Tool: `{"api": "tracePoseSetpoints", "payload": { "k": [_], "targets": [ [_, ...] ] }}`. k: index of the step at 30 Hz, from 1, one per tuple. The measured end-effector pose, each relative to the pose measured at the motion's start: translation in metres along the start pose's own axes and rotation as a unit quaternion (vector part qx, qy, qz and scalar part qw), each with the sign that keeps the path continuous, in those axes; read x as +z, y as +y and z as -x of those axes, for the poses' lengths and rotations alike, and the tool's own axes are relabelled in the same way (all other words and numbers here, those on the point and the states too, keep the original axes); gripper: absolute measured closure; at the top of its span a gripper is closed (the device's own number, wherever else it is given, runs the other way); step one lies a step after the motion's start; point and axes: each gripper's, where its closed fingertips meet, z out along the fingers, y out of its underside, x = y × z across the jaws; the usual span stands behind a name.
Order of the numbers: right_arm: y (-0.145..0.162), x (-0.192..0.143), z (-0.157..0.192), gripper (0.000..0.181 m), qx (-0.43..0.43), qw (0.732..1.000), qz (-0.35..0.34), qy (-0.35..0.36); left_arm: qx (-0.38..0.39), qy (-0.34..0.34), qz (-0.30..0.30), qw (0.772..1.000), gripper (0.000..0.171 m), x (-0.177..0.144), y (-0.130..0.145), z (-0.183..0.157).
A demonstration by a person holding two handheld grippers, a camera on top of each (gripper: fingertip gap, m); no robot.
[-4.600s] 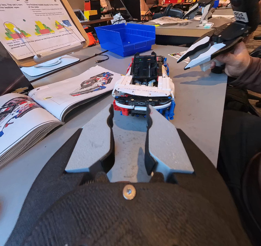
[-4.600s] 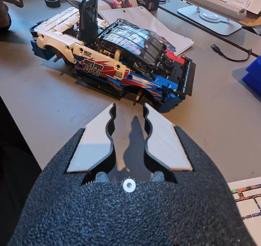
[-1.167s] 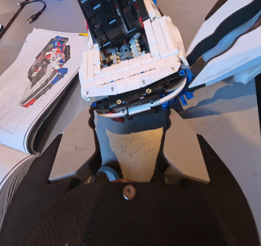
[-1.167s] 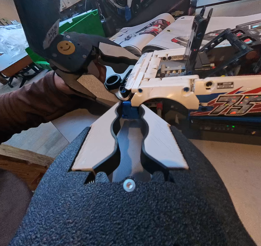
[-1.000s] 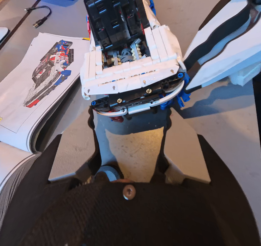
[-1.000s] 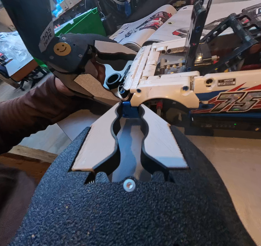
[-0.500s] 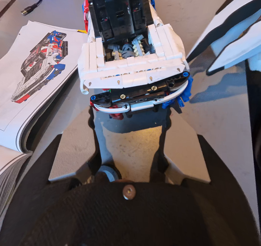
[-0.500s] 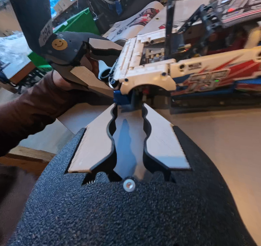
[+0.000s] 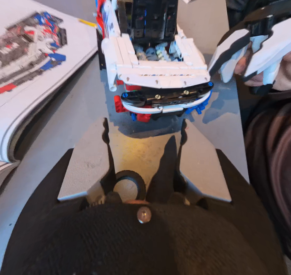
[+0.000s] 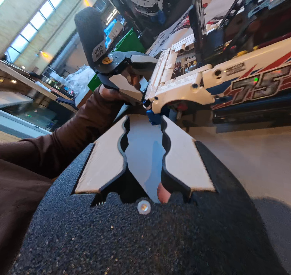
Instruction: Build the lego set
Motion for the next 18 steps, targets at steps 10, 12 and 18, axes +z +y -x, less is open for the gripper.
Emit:
{"api": "tracePoseSetpoints", "payload": {
  "k": [10, 12, 18],
  "targets": [
    [-0.014, 0.02, -0.009, 0.151, 0.046, 0.999, -0.023, -0.017, -0.051, 0.108, 0.036, 0.992, 0.108, 0.007, -0.002, -0.014],
    [-0.015, 0.021, -0.011, 0.153, 0.034, 0.999, -0.015, -0.006, -0.04, 0.097, 0.038, 0.994, 0.107, 0.008, -0.003, -0.013],
    [-0.029, 0.012, -0.009, 0.163, -0.006, 1.0, -0.013, 0.017, -0.005, 0.064, 0.024, 0.998, 0.109, -0.001, -0.024, -0.019]
  ]
}}
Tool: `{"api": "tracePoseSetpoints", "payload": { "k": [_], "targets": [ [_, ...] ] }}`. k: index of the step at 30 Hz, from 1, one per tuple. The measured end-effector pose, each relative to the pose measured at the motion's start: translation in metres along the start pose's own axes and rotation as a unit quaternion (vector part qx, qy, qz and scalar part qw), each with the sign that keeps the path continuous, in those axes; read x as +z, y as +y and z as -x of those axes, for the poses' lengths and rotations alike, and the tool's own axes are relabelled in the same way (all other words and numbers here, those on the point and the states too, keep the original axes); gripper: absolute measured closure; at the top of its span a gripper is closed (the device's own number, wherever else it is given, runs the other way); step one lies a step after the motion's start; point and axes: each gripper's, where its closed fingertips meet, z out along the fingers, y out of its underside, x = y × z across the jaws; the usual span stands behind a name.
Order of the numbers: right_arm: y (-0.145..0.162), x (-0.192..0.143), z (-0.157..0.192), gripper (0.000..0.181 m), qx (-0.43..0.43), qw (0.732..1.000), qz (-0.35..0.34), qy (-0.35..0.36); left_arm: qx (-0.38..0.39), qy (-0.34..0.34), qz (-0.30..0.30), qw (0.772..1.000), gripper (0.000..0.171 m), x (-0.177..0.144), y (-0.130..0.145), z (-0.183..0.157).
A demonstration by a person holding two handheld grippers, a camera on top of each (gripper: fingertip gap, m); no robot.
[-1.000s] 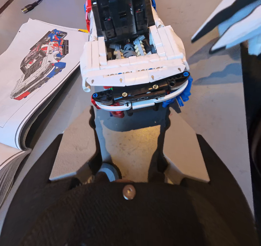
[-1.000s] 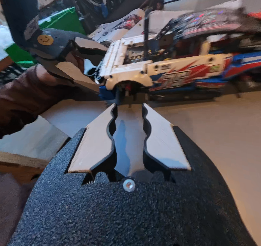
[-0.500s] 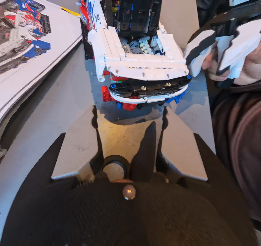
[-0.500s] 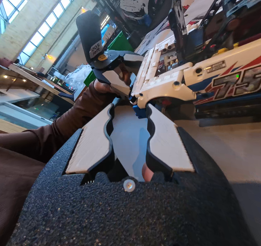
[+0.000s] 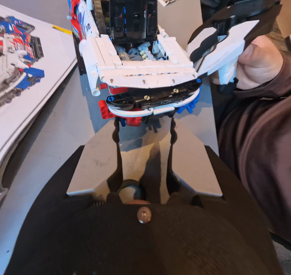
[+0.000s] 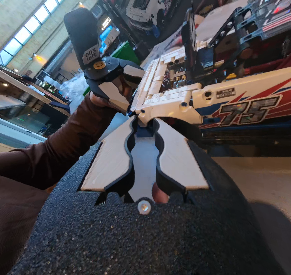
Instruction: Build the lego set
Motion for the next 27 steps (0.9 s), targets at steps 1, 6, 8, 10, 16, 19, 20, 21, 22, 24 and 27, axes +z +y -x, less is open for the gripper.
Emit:
{"api": "tracePoseSetpoints", "payload": {
  "k": [1, 6, 8, 10, 16, 19, 20, 21, 22, 24, 27],
  "targets": [
    [-0.006, -0.003, 0.003, 0.163, 0.001, 1.0, -0.006, -0.006, 0.001, 0.0, -0.005, 1.0, 0.11, -0.002, -0.006, -0.002],
    [-0.022, -0.024, 0.008, 0.16, 0.006, 1.0, 0.01, -0.012, 0.009, 0.004, -0.018, 1.0, 0.116, -0.003, -0.029, -0.018],
    [-0.026, -0.039, 0.007, 0.16, 0.013, 1.0, 0.016, -0.012, 0.006, 0.0, -0.017, 1.0, 0.117, 0.003, -0.037, -0.028],
    [-0.026, -0.054, 0.003, 0.161, 0.017, 0.999, 0.028, -0.012, 0.01, -0.011, -0.008, 1.0, 0.112, 0.014, -0.04, -0.039],
    [-0.008, -0.089, -0.014, 0.163, 0.018, 0.997, 0.077, -0.017, -0.02, -0.049, -0.007, 0.999, 0.098, 0.058, -0.037, -0.066],
    [0.007, -0.102, -0.025, 0.164, 0.026, 0.994, 0.105, -0.024, -0.015, -0.065, 0.015, 0.998, 0.09, 0.081, -0.024, -0.076],
    [0.014, -0.105, -0.029, 0.164, 0.02, 0.993, 0.117, -0.022, -0.012, -0.068, 0.025, 0.997, 0.086, 0.089, -0.018, -0.079],
    [0.02, -0.108, -0.034, 0.164, 0.014, 0.991, 0.129, -0.019, -0.007, -0.075, 0.038, 0.996, 0.084, 0.096, -0.011, -0.082],
    [0.027, -0.11, -0.039, 0.164, 0.01, 0.99, 0.142, -0.015, 0.002, -0.086, 0.053, 0.995, 0.084, 0.103, -0.003, -0.082],
    [0.04, -0.112, -0.047, 0.164, 0.002, 0.987, 0.161, -0.007, 0.029, -0.124, 0.06, 0.99, 0.086, 0.109, 0.004, -0.079],
    [0.046, -0.115, -0.052, 0.165, 0.008, 0.986, 0.166, -0.004, 0.043, -0.133, 0.063, 0.988, 0.088, 0.107, 0.008, -0.081]
  ]
}}
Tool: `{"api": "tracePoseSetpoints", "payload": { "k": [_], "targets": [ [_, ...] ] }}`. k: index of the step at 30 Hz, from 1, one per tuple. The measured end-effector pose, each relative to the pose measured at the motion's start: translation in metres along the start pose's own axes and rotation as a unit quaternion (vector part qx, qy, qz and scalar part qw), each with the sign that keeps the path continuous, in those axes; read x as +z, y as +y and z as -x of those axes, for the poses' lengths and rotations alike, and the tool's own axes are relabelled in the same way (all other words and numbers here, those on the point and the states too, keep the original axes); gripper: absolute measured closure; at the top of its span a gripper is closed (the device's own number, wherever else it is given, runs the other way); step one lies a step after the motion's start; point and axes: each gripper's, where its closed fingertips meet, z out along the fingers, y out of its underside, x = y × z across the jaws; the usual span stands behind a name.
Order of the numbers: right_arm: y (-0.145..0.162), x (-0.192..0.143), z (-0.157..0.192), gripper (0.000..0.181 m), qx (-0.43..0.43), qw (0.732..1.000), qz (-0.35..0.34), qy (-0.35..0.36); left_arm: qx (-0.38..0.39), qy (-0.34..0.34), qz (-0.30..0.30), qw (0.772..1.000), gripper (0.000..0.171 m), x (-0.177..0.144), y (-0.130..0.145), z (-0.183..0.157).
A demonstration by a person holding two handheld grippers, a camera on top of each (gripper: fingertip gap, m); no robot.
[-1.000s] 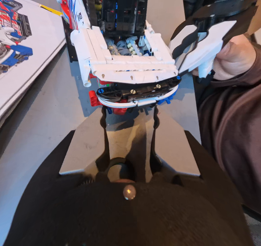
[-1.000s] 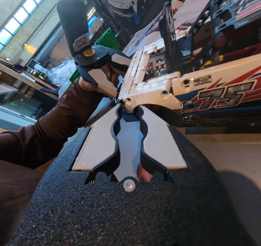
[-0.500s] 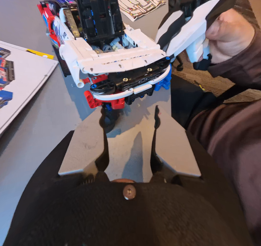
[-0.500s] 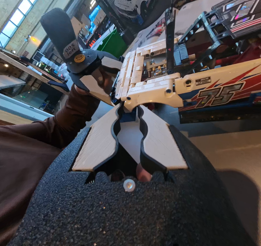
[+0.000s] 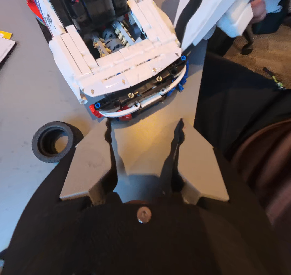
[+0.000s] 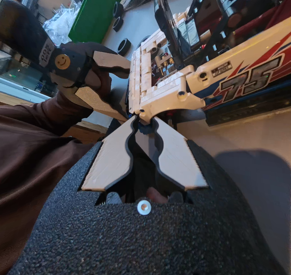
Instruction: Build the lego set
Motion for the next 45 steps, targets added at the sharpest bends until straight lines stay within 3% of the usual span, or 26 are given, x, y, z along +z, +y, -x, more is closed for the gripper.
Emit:
{"api": "tracePoseSetpoints", "payload": {
  "k": [4, 10, 16, 22, 30, 35, 45],
  "targets": [
    [0.005, -0.011, 0.003, 0.152, -0.013, 1.0, 0.017, 0.012, 0.001, 0.006, 0.002, 1.0, 0.09, -0.017, 0.016, -0.004],
    [0.006, -0.049, 0.004, 0.15, -0.072, 0.996, 0.019, 0.049, -0.026, -0.023, -0.024, 0.999, 0.097, -0.042, 0.038, 0.007],
    [-0.002, -0.079, -0.014, 0.15, -0.111, 0.989, -0.034, 0.088, -0.064, -0.034, -0.081, 0.994, 0.105, -0.056, 0.029, 0.017],
    [-0.009, -0.104, -0.027, 0.15, -0.192, 0.963, -0.084, 0.169, -0.103, -0.054, -0.109, 0.987, 0.112, -0.066, 0.028, 0.035],
    [-0.032, -0.144, -0.02, 0.143, -0.193, 0.947, -0.167, 0.195, -0.107, -0.079, -0.143, 0.981, 0.127, -0.075, 0.023, 0.057],
    [-0.044, -0.19, -0.014, 0.141, -0.262, 0.904, -0.235, 0.244, -0.104, -0.084, -0.178, 0.975, 0.129, -0.084, 0.016, 0.062],
    [-0.033, -0.202, -0.029, 0.135, -0.261, 0.908, -0.22, 0.243, -0.079, -0.113, -0.174, 0.975, 0.117, -0.088, 0.02, 0.058]
  ]
}}
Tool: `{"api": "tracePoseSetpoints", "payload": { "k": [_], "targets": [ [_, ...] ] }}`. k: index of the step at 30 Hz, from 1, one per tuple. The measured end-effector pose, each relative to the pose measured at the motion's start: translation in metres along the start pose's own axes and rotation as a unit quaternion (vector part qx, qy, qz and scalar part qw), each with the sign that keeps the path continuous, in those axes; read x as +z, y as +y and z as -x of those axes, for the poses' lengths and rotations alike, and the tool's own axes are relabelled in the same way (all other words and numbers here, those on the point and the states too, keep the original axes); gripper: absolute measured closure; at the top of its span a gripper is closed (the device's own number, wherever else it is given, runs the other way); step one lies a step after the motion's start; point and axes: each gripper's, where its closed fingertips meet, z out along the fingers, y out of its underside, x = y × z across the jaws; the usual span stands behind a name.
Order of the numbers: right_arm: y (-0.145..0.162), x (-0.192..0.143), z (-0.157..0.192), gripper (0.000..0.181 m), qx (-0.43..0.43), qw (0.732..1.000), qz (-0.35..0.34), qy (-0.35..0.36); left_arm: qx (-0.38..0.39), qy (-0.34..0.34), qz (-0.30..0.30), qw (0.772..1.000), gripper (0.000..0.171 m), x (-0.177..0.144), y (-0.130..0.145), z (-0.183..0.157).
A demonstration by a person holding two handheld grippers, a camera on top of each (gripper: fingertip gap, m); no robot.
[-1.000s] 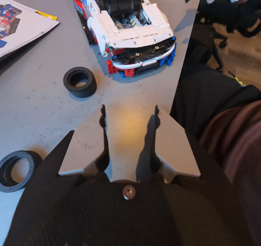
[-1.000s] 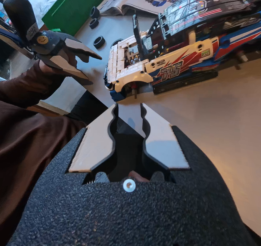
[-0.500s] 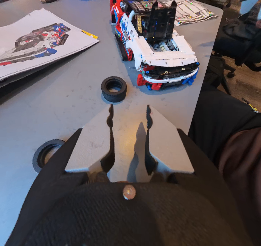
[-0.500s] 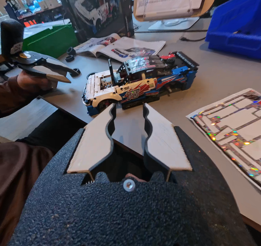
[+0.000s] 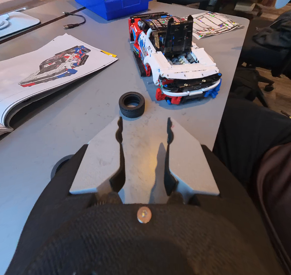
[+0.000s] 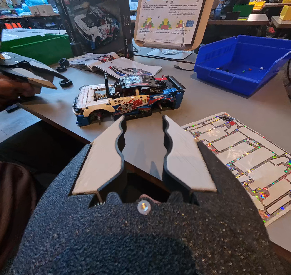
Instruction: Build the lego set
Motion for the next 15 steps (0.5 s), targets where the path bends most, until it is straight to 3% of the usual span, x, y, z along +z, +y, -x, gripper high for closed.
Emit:
{"api": "tracePoseSetpoints", "payload": {
  "k": [9, 15],
  "targets": [
    [0.032, 0.046, -0.007, 0.132, -0.052, 0.996, 0.07, 0.012, 0.018, 0.022, 0.004, 1.0, 0.119, -0.023, 0.012, 0.0],
    [0.015, 0.094, -0.031, 0.13, -0.072, 0.995, 0.063, 0.038, 0.019, 0.039, -0.063, 0.997, 0.122, -0.041, -0.001, 0.0]
  ]
}}
